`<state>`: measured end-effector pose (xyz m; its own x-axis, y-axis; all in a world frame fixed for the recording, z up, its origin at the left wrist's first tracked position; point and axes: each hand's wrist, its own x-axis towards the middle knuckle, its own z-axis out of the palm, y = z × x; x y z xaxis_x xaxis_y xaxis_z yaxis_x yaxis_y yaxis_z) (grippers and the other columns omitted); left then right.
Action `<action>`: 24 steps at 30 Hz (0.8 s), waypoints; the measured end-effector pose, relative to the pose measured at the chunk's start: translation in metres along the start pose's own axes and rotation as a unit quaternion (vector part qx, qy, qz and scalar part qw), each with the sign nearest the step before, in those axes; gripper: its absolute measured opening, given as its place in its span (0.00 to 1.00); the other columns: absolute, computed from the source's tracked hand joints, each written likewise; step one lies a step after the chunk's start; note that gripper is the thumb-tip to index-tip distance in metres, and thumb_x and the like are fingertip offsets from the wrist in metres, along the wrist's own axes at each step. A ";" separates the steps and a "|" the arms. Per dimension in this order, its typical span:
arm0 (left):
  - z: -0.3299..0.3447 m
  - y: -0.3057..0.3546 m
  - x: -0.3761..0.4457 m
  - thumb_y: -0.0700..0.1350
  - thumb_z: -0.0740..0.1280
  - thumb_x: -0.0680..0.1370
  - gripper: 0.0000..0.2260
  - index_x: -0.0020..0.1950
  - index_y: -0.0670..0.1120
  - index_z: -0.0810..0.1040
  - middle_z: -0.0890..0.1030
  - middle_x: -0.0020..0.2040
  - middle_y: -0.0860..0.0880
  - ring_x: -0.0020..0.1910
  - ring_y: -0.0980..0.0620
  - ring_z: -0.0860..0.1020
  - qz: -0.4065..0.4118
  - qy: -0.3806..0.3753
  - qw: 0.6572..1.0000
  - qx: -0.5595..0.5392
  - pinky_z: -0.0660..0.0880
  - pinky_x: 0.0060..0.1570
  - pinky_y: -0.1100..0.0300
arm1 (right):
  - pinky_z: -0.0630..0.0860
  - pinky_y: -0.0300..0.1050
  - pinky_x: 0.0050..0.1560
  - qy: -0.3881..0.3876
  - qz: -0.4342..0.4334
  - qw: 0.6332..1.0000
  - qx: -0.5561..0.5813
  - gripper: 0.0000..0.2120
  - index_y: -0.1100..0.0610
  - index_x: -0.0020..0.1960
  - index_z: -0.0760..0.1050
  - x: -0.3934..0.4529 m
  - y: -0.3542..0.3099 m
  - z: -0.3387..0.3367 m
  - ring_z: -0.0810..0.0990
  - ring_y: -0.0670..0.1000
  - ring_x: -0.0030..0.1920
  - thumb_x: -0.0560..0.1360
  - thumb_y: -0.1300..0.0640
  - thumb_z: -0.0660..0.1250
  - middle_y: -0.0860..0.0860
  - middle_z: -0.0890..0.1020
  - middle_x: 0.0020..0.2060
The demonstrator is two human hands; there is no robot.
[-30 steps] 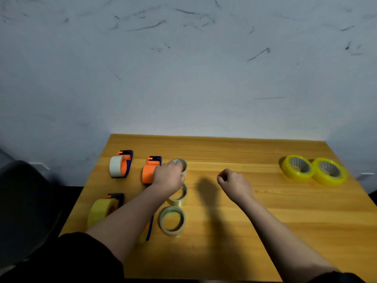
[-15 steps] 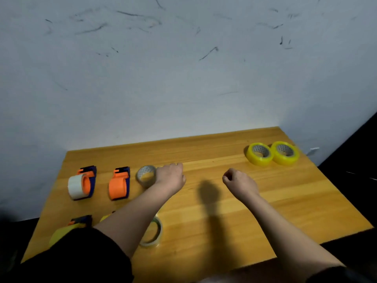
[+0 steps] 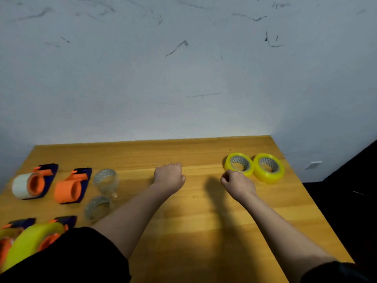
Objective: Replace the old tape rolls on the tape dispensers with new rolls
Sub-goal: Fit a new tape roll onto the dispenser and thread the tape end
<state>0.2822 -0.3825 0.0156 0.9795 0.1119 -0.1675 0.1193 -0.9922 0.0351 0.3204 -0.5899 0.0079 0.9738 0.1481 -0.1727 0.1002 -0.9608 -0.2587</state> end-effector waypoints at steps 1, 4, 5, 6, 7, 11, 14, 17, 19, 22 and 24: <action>0.003 0.017 0.005 0.52 0.57 0.80 0.16 0.63 0.46 0.71 0.77 0.59 0.46 0.56 0.44 0.77 -0.007 -0.009 1.000 -0.011 0.73 0.49 0.53 | 0.72 0.45 0.46 -0.010 -0.012 1.000 -0.010 0.13 0.53 0.58 0.77 0.008 0.014 -0.003 0.79 0.57 0.57 0.79 0.50 0.59 0.53 0.81 0.57; 0.012 0.061 0.016 0.52 0.58 0.80 0.15 0.62 0.45 0.71 0.77 0.59 0.45 0.56 0.43 0.77 -0.021 -0.026 0.999 -0.032 0.73 0.51 0.52 | 0.75 0.48 0.48 -0.043 -0.047 0.997 -0.050 0.15 0.55 0.60 0.76 0.027 0.048 -0.010 0.79 0.59 0.58 0.79 0.50 0.58 0.55 0.81 0.57; 0.014 0.072 0.019 0.52 0.58 0.80 0.15 0.62 0.46 0.70 0.77 0.59 0.45 0.56 0.43 0.77 -0.025 -0.028 0.999 -0.036 0.74 0.51 0.52 | 0.75 0.48 0.49 -0.054 -0.055 0.995 -0.061 0.15 0.55 0.60 0.75 0.032 0.056 -0.012 0.78 0.59 0.58 0.79 0.50 0.58 0.56 0.80 0.58; 0.016 0.083 0.023 0.53 0.57 0.80 0.16 0.62 0.46 0.70 0.77 0.60 0.46 0.56 0.43 0.76 -0.029 -0.032 0.998 -0.038 0.74 0.51 0.52 | 0.75 0.49 0.50 -0.062 -0.063 0.994 -0.070 0.16 0.55 0.60 0.75 0.040 0.066 -0.015 0.78 0.59 0.59 0.79 0.49 0.58 0.56 0.80 0.58; 0.017 0.093 0.027 0.52 0.57 0.80 0.16 0.63 0.46 0.70 0.76 0.60 0.46 0.57 0.44 0.76 -0.031 -0.036 0.998 -0.038 0.73 0.51 0.52 | 0.75 0.49 0.51 -0.069 -0.070 0.992 -0.079 0.16 0.56 0.61 0.75 0.046 0.074 -0.017 0.78 0.59 0.59 0.79 0.49 0.58 0.56 0.80 0.59; 0.021 0.120 0.044 0.51 0.57 0.79 0.16 0.65 0.46 0.70 0.76 0.61 0.45 0.58 0.44 0.76 -0.029 -0.050 0.998 -0.012 0.73 0.52 0.53 | 0.75 0.49 0.53 -0.091 -0.075 0.989 -0.093 0.17 0.55 0.63 0.73 0.066 0.101 -0.021 0.77 0.58 0.60 0.79 0.49 0.58 0.56 0.79 0.60; 0.022 0.132 0.056 0.51 0.58 0.79 0.17 0.66 0.46 0.69 0.76 0.62 0.45 0.59 0.44 0.76 -0.019 -0.056 0.998 -0.003 0.72 0.52 0.54 | 0.74 0.49 0.54 -0.106 -0.068 0.986 -0.110 0.18 0.55 0.66 0.71 0.078 0.113 -0.022 0.75 0.58 0.62 0.79 0.49 0.58 0.56 0.77 0.62; 0.025 0.138 0.066 0.50 0.58 0.79 0.16 0.64 0.45 0.69 0.76 0.62 0.44 0.59 0.43 0.75 -0.003 -0.052 0.999 0.005 0.72 0.52 0.55 | 0.73 0.50 0.56 -0.113 -0.062 0.983 -0.135 0.20 0.55 0.68 0.68 0.085 0.119 -0.022 0.73 0.58 0.64 0.79 0.48 0.59 0.56 0.75 0.63; 0.029 0.141 0.073 0.50 0.58 0.79 0.15 0.64 0.45 0.69 0.76 0.61 0.44 0.60 0.43 0.75 0.002 -0.056 0.998 0.002 0.71 0.52 0.55 | 0.72 0.51 0.58 -0.123 -0.058 0.980 -0.145 0.23 0.55 0.71 0.64 0.089 0.121 -0.020 0.71 0.58 0.65 0.79 0.48 0.59 0.56 0.72 0.65; 0.031 0.148 0.080 0.49 0.57 0.80 0.16 0.65 0.45 0.69 0.75 0.62 0.44 0.61 0.43 0.74 0.010 -0.059 0.998 0.005 0.71 0.53 0.55 | 0.70 0.54 0.62 -0.135 -0.052 0.976 -0.162 0.28 0.55 0.74 0.60 0.097 0.124 -0.016 0.67 0.59 0.68 0.79 0.45 0.60 0.57 0.68 0.69; 0.035 0.154 0.085 0.50 0.57 0.80 0.16 0.65 0.45 0.68 0.75 0.63 0.43 0.61 0.43 0.74 0.012 -0.065 0.998 0.012 0.71 0.53 0.54 | 0.67 0.55 0.65 -0.142 -0.053 0.973 -0.176 0.30 0.55 0.75 0.58 0.102 0.127 -0.013 0.65 0.59 0.70 0.78 0.42 0.60 0.57 0.65 0.70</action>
<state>0.3784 -0.5279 -0.0275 0.9525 0.0820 -0.2933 0.0909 -0.9957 0.0166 0.4349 -0.6999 -0.0300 0.8633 0.2617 -0.4314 0.3094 -0.9500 0.0429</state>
